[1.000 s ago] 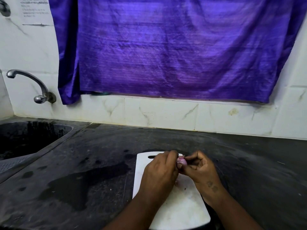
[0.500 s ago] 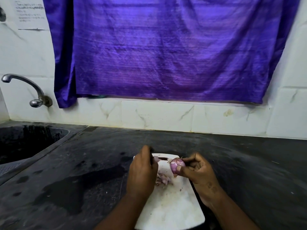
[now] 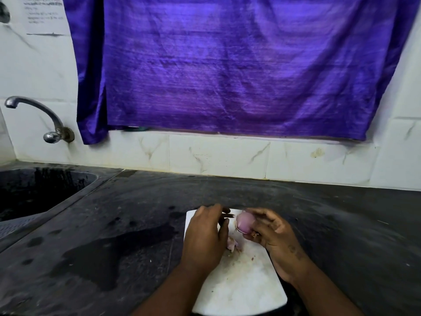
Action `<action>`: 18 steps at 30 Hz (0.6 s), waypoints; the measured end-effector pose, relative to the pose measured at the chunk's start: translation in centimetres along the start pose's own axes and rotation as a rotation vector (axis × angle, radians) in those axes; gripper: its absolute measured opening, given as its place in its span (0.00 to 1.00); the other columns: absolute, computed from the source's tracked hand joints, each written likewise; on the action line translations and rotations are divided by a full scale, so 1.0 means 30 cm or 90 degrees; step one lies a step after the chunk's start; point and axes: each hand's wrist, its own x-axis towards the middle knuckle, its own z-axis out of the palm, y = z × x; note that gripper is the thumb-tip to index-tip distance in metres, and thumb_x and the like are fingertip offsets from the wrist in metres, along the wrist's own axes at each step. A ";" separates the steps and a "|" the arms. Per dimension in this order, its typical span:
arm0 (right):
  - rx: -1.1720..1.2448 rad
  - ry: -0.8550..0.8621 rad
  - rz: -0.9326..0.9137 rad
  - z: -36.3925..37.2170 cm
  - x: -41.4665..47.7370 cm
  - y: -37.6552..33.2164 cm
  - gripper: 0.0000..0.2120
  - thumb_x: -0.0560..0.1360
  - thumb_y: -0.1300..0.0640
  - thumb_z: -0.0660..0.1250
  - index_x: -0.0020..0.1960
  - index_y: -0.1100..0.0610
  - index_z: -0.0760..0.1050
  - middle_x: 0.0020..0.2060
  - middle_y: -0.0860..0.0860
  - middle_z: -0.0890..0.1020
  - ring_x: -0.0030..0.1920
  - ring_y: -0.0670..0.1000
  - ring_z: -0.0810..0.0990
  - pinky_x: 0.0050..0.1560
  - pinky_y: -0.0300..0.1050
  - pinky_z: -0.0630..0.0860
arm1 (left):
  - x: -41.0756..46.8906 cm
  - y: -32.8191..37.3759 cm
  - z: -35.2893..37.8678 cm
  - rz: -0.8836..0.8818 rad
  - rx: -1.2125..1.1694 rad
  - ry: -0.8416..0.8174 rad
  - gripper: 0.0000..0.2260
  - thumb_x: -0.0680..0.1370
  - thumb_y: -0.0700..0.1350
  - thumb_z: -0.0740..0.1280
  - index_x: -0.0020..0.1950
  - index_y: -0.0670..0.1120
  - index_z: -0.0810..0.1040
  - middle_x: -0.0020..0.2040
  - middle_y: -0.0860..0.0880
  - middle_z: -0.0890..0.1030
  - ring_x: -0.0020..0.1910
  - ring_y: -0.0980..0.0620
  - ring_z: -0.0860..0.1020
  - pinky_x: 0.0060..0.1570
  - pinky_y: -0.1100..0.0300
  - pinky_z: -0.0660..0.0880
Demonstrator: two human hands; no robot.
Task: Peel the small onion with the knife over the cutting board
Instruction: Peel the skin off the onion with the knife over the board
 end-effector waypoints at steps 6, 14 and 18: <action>-0.008 -0.019 0.008 -0.006 0.002 0.004 0.12 0.77 0.68 0.69 0.59 0.59 0.80 0.51 0.55 0.88 0.51 0.56 0.87 0.54 0.52 0.83 | -0.003 0.009 0.005 0.013 -0.144 -0.031 0.09 0.85 0.51 0.60 0.63 0.56 0.77 0.54 0.59 0.82 0.52 0.56 0.81 0.53 0.52 0.78; -0.068 -0.078 -0.018 -0.019 0.001 0.027 0.21 0.68 0.63 0.78 0.59 0.59 0.81 0.54 0.58 0.87 0.56 0.57 0.86 0.58 0.54 0.82 | -0.012 0.024 0.004 0.077 -0.119 -0.116 0.19 0.84 0.40 0.61 0.69 0.60 0.68 0.59 0.57 0.77 0.56 0.59 0.76 0.56 0.58 0.76; -0.086 -0.076 -0.039 -0.021 0.007 0.029 0.20 0.67 0.62 0.79 0.57 0.61 0.82 0.51 0.59 0.87 0.54 0.60 0.86 0.53 0.53 0.83 | -0.010 0.032 -0.001 0.105 -0.079 -0.152 0.23 0.79 0.38 0.61 0.73 0.53 0.69 0.62 0.53 0.77 0.58 0.55 0.76 0.57 0.61 0.73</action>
